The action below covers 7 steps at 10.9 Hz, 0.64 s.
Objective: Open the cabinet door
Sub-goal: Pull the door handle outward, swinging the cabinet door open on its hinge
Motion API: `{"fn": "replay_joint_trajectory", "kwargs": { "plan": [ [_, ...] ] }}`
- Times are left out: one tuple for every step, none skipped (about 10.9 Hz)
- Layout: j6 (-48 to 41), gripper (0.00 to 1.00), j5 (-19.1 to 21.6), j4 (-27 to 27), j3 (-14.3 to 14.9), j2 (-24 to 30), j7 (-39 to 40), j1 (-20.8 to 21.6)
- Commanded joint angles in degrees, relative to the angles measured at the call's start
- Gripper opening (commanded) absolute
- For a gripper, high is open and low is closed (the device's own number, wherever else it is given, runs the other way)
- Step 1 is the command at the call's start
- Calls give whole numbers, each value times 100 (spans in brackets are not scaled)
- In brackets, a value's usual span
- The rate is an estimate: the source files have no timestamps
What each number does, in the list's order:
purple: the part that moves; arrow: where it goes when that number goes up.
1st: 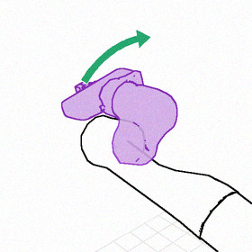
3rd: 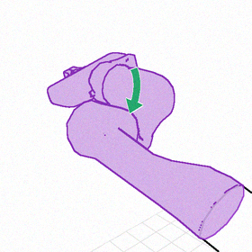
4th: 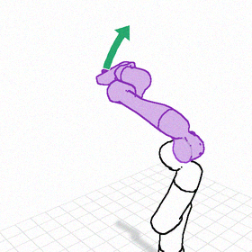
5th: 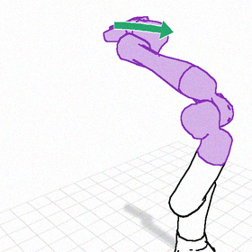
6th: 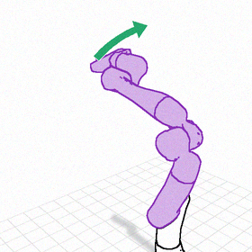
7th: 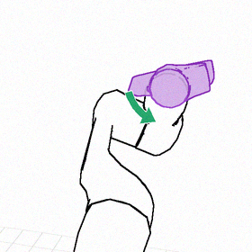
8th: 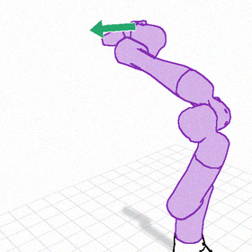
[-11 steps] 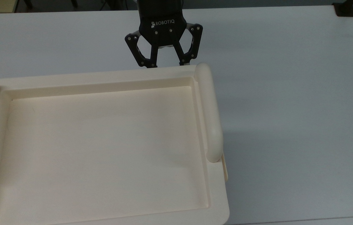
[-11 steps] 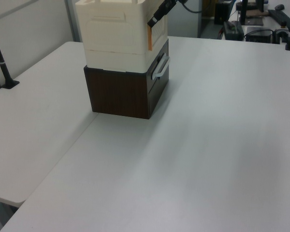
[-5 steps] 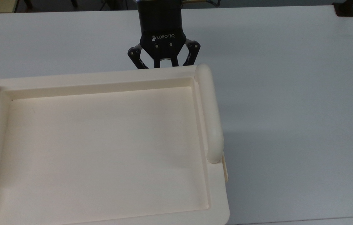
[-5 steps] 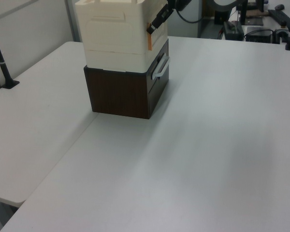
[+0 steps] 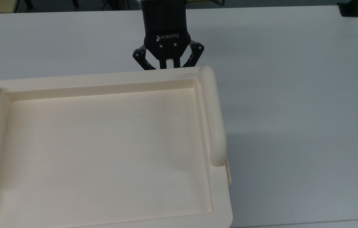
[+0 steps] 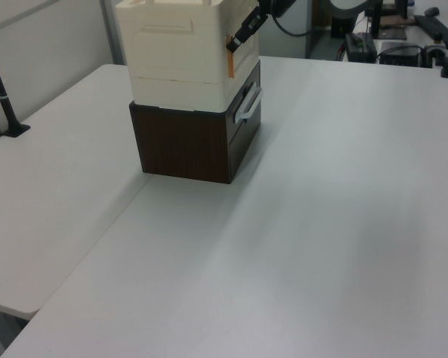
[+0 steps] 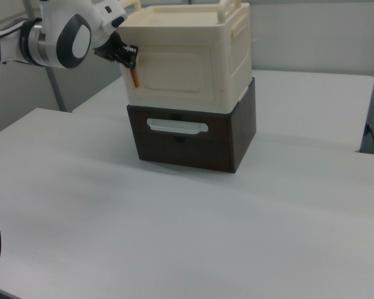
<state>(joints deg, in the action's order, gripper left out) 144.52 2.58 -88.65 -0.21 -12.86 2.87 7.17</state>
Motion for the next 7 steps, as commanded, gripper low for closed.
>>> {"fn": "replay_joint_trajectory", "kwargs": {
  "plan": [
    [50, 1, -56, 14, 47, 99, -164, -5],
    [-89, 1, -38, -38, 47, 195, -190, -66],
    [-430, 1, -38, -91, 47, 292, -182, -137],
    [-660, 1, -29, -91, 47, 345, -190, -172],
    [-880, 1, -21, -109, 47, 424, -190, -181],
    [-1091, 1, -20, -109, 39, 477, -190, -260],
    [-1319, 1, -20, -109, 39, 530, -190, -278]
  ]
}}
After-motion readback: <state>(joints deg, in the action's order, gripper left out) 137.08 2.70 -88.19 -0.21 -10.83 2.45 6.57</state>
